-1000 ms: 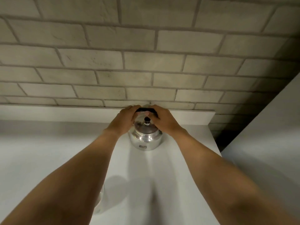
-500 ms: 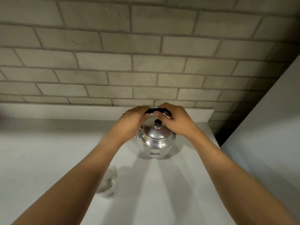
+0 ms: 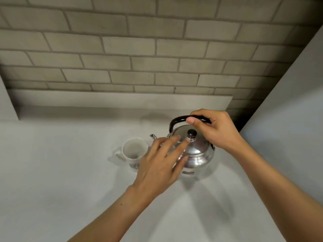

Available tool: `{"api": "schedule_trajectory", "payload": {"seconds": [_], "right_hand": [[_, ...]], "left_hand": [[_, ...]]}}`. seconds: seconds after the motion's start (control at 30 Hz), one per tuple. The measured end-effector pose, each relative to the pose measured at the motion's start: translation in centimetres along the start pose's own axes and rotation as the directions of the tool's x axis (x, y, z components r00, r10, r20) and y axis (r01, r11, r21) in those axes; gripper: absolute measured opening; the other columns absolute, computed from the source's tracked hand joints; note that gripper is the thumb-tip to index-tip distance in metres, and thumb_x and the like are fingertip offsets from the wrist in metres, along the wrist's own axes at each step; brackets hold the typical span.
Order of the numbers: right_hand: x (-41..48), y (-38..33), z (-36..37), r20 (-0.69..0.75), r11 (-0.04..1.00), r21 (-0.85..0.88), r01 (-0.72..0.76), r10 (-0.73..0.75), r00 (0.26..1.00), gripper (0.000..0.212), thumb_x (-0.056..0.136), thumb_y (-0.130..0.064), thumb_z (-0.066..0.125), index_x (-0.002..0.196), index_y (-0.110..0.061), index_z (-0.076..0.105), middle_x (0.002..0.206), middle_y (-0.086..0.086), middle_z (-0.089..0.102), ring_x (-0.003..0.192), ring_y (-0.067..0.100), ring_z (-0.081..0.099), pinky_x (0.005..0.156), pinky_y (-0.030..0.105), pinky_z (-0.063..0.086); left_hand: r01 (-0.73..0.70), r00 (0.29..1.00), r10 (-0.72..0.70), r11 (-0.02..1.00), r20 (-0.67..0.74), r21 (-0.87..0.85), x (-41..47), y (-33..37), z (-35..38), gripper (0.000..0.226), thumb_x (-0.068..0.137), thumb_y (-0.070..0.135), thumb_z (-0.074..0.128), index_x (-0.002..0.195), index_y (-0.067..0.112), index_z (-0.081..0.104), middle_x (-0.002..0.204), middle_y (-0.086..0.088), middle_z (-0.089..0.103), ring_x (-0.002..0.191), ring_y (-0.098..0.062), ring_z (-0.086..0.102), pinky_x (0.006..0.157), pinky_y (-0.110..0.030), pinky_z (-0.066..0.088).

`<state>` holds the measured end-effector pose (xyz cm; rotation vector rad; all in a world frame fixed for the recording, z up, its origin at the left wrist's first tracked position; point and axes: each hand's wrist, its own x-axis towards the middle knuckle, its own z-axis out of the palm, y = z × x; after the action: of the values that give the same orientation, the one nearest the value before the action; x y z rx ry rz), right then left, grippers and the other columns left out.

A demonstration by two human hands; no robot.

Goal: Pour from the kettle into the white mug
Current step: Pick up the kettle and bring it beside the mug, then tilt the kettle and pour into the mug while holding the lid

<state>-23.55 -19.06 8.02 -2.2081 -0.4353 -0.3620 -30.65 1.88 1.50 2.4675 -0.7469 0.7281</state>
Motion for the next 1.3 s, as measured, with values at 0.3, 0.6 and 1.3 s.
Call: {"api": "schedule_trajectory", "payload": {"seconds": [0.3, 0.6, 1.3], "right_hand": [[-1.7, -1.5, 0.1, 0.021, 0.997, -0.073, 0.013, -0.012, 1.000, 0.017, 0.096, -0.040, 0.073, 0.101, -0.026, 0.081, 0.086, -0.009, 0.079, 0.080, 0.010, 0.072, 0.072, 0.027, 0.055], [1.2, -4.6, -0.2, 0.138, 0.970, -0.214, 0.114, -0.085, 0.987, 0.027, 0.097, -0.047, 0.069, 0.106, -0.026, 0.081, 0.092, -0.013, 0.078, 0.087, 0.005, 0.070, 0.072, 0.016, 0.051], [7.3, -10.1, 2.2, 0.446, 0.803, -0.417, 0.425, -0.227, 0.866, 0.041, 0.095, -0.054, 0.066, 0.106, -0.018, 0.082, 0.086, 0.001, 0.080, 0.072, 0.020, 0.065, 0.071, 0.040, 0.054]], "left_hand": [[0.176, 0.973, -0.171, 0.984, 0.156, -0.019, -1.9, 2.5, 1.3, 0.059, 0.103, 0.050, 0.046, 0.153, 0.019, 0.052, 0.156, -0.008, 0.055, 0.138, -0.042, 0.055, 0.102, -0.049, 0.054], [0.382, 0.921, -0.328, 0.867, 0.212, -0.319, -1.1, 2.1, 1.8, 0.071, 0.106, 0.050, 0.048, 0.164, 0.014, 0.029, 0.174, -0.002, 0.023, 0.162, -0.028, 0.016, 0.128, -0.040, 0.022], [0.465, 0.825, -0.559, 0.592, 0.080, -0.659, 0.7, 1.5, 3.5, 0.067, 0.106, 0.055, 0.049, 0.163, 0.025, 0.029, 0.171, 0.007, 0.028, 0.155, 0.007, 0.018, 0.115, -0.002, 0.015]]}}
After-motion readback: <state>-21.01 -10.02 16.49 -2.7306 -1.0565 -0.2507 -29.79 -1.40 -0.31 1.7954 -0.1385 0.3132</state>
